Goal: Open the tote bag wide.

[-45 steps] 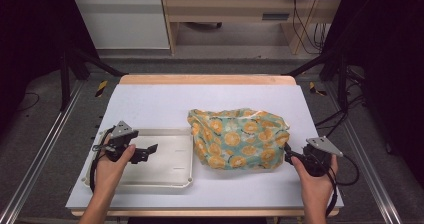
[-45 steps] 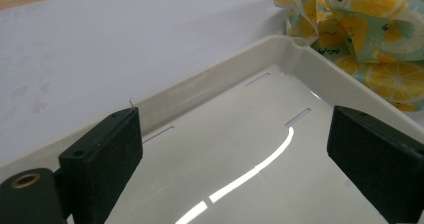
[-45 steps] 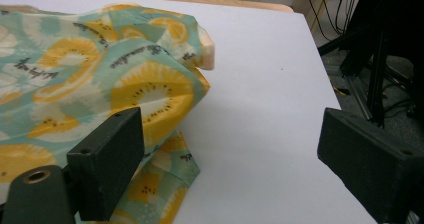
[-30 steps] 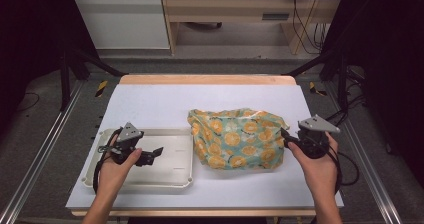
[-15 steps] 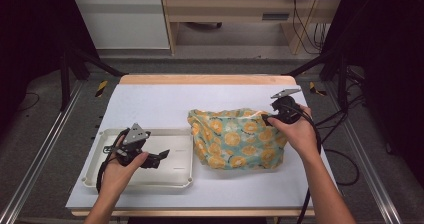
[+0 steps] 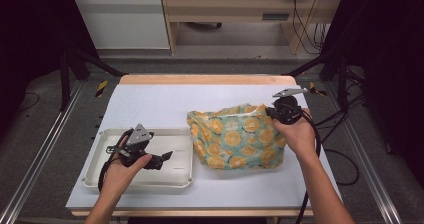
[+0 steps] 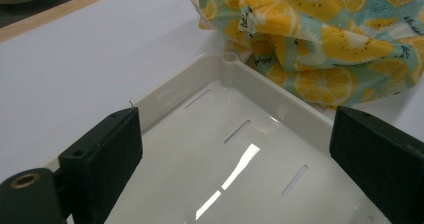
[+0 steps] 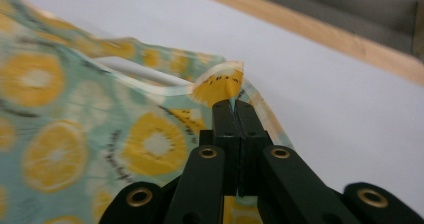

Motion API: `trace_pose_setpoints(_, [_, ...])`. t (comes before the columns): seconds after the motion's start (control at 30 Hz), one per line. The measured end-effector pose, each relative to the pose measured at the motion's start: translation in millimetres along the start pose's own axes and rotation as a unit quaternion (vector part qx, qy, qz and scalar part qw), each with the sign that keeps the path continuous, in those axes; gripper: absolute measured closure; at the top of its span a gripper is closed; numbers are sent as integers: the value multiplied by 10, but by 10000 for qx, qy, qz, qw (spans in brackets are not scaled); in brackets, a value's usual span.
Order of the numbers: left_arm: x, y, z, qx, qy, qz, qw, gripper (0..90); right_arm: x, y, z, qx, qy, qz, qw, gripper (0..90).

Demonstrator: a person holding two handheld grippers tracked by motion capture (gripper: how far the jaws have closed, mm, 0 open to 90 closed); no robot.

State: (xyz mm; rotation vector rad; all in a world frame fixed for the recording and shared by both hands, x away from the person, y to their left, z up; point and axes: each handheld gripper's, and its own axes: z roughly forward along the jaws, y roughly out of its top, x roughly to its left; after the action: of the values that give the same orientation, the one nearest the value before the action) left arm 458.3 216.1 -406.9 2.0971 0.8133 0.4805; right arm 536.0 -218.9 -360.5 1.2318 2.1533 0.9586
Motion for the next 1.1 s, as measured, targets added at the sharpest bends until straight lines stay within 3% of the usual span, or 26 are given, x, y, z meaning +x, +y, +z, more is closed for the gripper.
trace_pose_setpoints(0.03, [-30,28,12,47,1,70,10000,66,113,-29,-194,-308,102,-134,9994,900])
trace_pose_setpoints(0.07, [-30,28,12,47,1,70,10000,66,113,-29,-194,-308,102,-134,9994,900])
trace_pose_setpoints(0.1, [-44,48,21,48,-22,103,9999,66,229,-97,-375,-618,235,-180,9976,900])
trace_pose_setpoints(0.17, [-94,148,47,44,-35,209,9998,70,334,-200,-530,-861,337,-283,9953,900])
trace_pose_setpoints(0.33, [-171,323,104,40,-20,421,9991,82,502,-438,-713,-1122,530,-366,9916,900])
trace_pose_setpoints(0.37, [-190,405,153,104,-32,498,9987,83,570,-550,-757,-1188,616,-444,9900,900])
trace_pose_setpoints(0.6, [-159,681,335,284,-24,652,9975,88,677,-855,-811,-1145,770,-556,9889,900])
trace_pose_setpoints(0.67, [-126,813,464,344,-40,755,9965,92,688,-973,-808,-1031,737,-671,9897,900])
trace_pose_setpoints(0.8, [-110,926,574,442,16,867,9953,100,689,-1103,-786,-880,743,-805,9901,900])
trace_pose_setpoints(0.9, [-99,1012,666,427,-123,781,9960,99,670,-1151,-782,-844,776,-800,9902,900])
trace_pose_setpoints(1.0, [-55,1047,787,628,-105,811,9947,97,629,-1212,-787,-800,788,-720,9911,900])
trace_pose_setpoints(1.1, [7,1026,958,772,-170,645,9948,94,595,-1295,-785,-767,818,-667,9915,900])
